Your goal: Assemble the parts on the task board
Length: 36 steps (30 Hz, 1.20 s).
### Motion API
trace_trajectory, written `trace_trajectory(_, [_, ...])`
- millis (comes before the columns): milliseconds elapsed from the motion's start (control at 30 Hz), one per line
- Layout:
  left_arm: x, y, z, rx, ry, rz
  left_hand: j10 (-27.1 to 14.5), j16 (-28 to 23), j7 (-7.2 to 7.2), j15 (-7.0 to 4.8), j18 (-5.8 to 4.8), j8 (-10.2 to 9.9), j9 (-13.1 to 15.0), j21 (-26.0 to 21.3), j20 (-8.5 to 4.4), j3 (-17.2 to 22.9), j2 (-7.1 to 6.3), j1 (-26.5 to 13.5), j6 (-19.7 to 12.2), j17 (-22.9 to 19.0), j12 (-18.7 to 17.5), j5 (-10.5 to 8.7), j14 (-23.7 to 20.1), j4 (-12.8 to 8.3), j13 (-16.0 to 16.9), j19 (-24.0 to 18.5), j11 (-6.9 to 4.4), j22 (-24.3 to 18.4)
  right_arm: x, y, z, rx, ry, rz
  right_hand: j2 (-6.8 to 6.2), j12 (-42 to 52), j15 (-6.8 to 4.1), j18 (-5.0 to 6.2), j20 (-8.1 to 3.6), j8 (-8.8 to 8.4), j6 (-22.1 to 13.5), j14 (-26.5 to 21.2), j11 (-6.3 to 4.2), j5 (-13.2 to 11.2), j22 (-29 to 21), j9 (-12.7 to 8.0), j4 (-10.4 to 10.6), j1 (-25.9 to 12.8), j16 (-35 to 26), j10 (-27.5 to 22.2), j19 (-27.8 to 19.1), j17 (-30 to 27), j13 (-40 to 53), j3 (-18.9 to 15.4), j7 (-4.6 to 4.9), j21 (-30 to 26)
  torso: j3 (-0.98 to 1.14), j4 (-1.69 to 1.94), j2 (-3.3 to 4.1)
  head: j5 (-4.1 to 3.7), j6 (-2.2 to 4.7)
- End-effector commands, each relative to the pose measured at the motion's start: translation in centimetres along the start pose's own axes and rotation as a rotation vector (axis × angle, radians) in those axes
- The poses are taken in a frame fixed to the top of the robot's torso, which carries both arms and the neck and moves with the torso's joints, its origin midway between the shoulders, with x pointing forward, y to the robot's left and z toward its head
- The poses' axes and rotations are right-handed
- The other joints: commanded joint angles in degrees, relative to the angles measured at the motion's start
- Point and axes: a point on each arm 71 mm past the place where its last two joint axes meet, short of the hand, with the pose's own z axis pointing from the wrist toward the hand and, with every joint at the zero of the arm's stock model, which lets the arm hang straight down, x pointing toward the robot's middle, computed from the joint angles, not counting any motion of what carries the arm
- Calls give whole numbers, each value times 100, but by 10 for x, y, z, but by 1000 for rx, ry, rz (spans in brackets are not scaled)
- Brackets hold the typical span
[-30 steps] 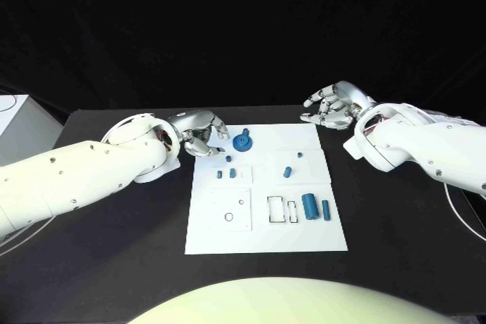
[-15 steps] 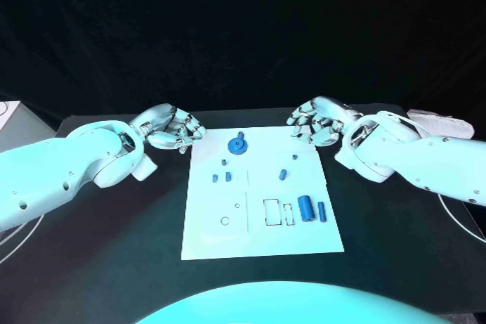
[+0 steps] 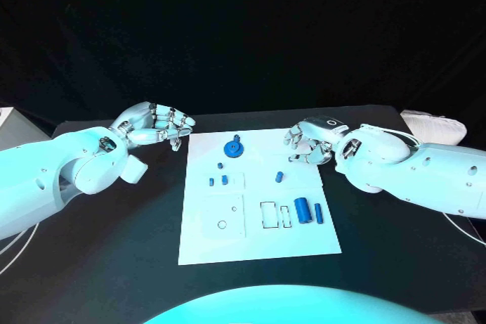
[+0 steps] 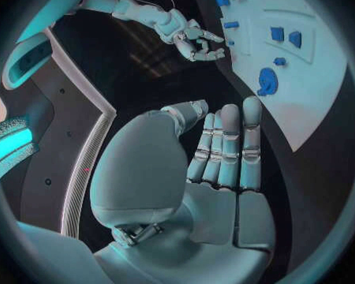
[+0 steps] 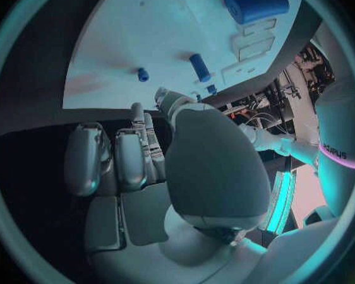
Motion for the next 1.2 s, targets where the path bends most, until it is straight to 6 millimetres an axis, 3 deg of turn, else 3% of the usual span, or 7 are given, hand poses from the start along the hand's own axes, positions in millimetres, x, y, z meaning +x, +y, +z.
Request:
trace_trajectory(33, [-1, -3, 0, 36, -5, -72, 55, -26, 29, 3, 30, -6, -26, -30, 13, -55, -52, -85, -40, -13, -61, 6, 30, -36, -30, 36, 17, 6, 6, 1, -1, 5, 60, -121, -6, -31, 44, -88, 20, -28, 42, 215, -21, -33, 462, -8, -4, -39, 32, -37, 142, -15, -34, -47, -4, 63, 3, 8, 3, 5, 3])
trace_trajectory(233, [-4, -2, -1, 28, -21, -66, 54, -37, 58, 20, 23, -30, -45, -25, 25, -87, -80, -121, -95, -21, -101, 4, 38, -47, -57, 66, 40, 12, 9, 5, -1, 6, 58, -153, 36, -65, 58, -95, 22, -15, 148, 231, -13, 10, 499, -5, -11, 12, 61, -27, 158, -25, -124, -76, -15, 115, 9, -11, 10, 5, 8])
trace_trajectory(367, [-4, -2, -1, 27, -21, -66, 53, -39, 60, 22, 23, -32, -46, -28, 26, -91, -83, -125, -99, -22, -105, 3, 37, -47, -59, 67, 42, 9, 9, 6, 0, 15, 55, -172, 52, -120, -10, -91, -19, -16, 279, 236, -119, 53, 519, -12, 27, 36, 70, 12, 159, -65, -263, -38, -137, 126, -2, 4, 6, -17, -9])
trace_trajectory(633, [-4, -1, -1, 23, -20, -63, 50, -43, 64, 26, 22, -34, -49, -27, 29, -97, -85, -134, -106, -24, -114, 2, 37, -47, -65, 73, 46, 10, 13, 9, 3, 26, 59, -187, 115, -183, -69, -95, -79, -14, 437, 240, -181, 115, 548, -13, 74, 70, 81, 129, 166, -111, -426, 108, -208, 148, -2, 8, 2, -19, -33])
trace_trajectory(933, [-3, -1, -1, 19, -14, -59, 44, -46, 68, 29, 21, -38, -53, -26, 32, -98, -76, -138, -115, -27, -124, 3, 39, -45, -71, 80, 49, 12, 17, 12, 6, 25, 66, -189, 225, -280, -81, -109, -102, 22, 652, 237, -196, 115, 605, 20, 10, 152, 103, 409, 186, -171, -637, 562, -219, 214, -6, 7, 2, -19, -56])
trace_trajectory(1200, [-3, -1, -1, 13, -10, -57, 41, -47, 70, 30, 19, -40, -55, -20, 34, -97, -71, -138, -121, -28, -130, 5, 40, -46, -75, 88, 51, 18, 23, 12, 8, 33, 90, -192, 219, -312, -80, -115, -106, 39, 706, 236, -194, 118, 627, 42, -39, 125, 117, 506, 192, -182, -694, 670, -215, 240, -2, 4, 7, -11, -79])
